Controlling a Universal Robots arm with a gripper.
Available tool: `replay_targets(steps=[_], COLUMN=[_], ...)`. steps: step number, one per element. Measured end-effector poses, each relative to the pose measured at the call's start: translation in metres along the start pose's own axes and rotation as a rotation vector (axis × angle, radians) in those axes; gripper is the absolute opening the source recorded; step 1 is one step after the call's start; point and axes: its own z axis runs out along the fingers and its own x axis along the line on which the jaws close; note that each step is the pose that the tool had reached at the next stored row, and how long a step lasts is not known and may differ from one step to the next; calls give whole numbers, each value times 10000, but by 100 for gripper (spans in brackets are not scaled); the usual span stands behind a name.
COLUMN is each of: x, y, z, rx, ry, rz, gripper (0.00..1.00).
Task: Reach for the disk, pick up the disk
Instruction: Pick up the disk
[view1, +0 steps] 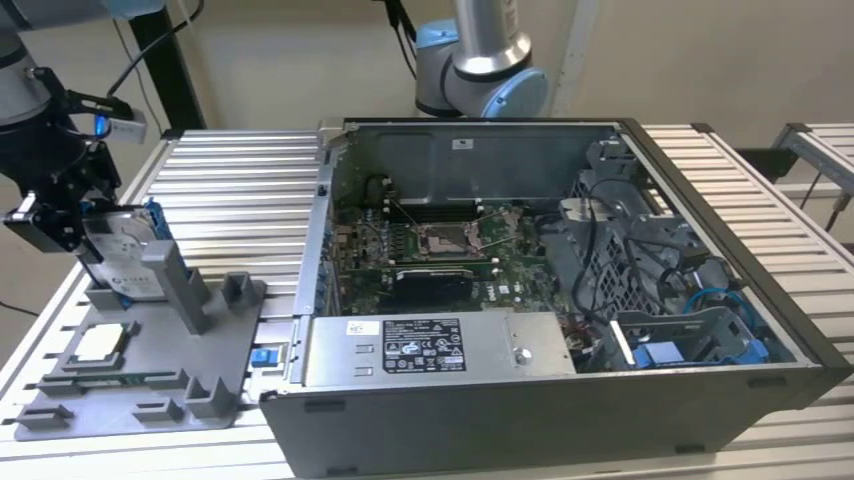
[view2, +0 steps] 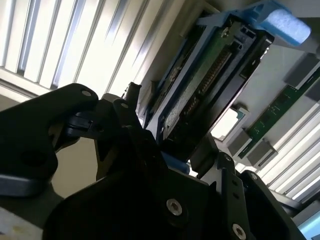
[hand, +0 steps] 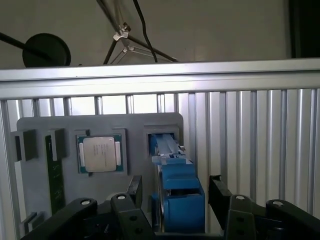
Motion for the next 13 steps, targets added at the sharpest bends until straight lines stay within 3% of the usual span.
replay_targets(steps=[13], x=[1], y=[3], z=[20], rx=[0], ry=[0], rz=[0], gripper=[100])
